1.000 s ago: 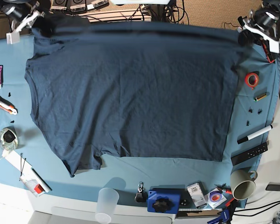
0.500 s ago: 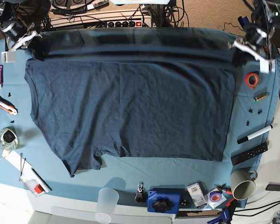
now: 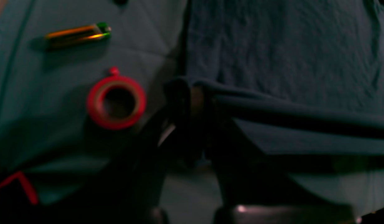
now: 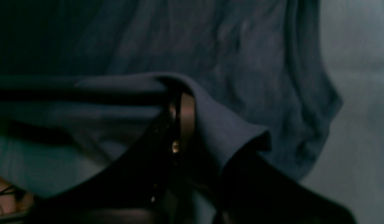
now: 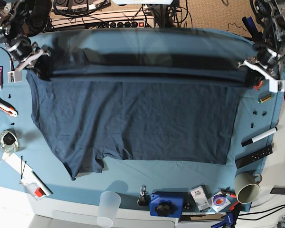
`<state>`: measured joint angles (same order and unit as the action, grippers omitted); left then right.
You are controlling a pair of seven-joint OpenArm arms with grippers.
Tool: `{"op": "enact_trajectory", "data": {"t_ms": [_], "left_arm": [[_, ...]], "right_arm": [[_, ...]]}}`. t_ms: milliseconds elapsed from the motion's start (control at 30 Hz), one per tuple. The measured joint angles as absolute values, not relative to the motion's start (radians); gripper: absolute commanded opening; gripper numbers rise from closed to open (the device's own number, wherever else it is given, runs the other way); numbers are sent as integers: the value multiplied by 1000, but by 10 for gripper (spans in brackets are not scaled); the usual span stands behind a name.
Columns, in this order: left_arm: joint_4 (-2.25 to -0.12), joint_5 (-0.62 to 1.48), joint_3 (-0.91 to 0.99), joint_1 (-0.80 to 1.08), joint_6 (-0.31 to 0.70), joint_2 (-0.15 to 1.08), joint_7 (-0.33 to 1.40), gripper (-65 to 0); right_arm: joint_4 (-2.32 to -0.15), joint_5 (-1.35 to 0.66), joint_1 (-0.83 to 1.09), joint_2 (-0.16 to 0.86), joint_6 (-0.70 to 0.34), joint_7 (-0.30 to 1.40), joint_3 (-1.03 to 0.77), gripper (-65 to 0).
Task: Fold the T-shirt properly
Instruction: 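Lift the shoulder edge and fold it over toward the hem, then lower the folded edge onto the shirt and open both grippers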
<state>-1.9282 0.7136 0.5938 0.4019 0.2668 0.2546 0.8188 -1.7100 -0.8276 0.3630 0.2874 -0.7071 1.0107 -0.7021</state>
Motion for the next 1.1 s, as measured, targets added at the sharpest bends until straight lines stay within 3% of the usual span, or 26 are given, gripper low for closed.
{"op": "enact_trajectory", "data": {"t_ms": [100, 267, 433, 833, 1100], "left_arm": [[-1926, 664, 529, 364, 296, 263, 810, -650], [-1924, 493, 431, 294, 227, 263, 773, -650], [-1922, 403, 367, 248, 229, 263, 761, -650], [-1628, 389, 356, 36, 241, 260, 715, -650], [-1498, 387, 360, -70, 242, 261, 711, -650]], "right_arm": [[-1669, -781, 315, 287, -704, 1010, -685, -650], [-1597, -757, 227, 287, -706, 996, -678, -650], [-1483, -744, 148, 287, -701, 997, -678, -650], [-1372, -613, 24, 285, -703, 943, -633, -650], [-1372, -439, -17, 287, -654, 784, -509, -650]]}}
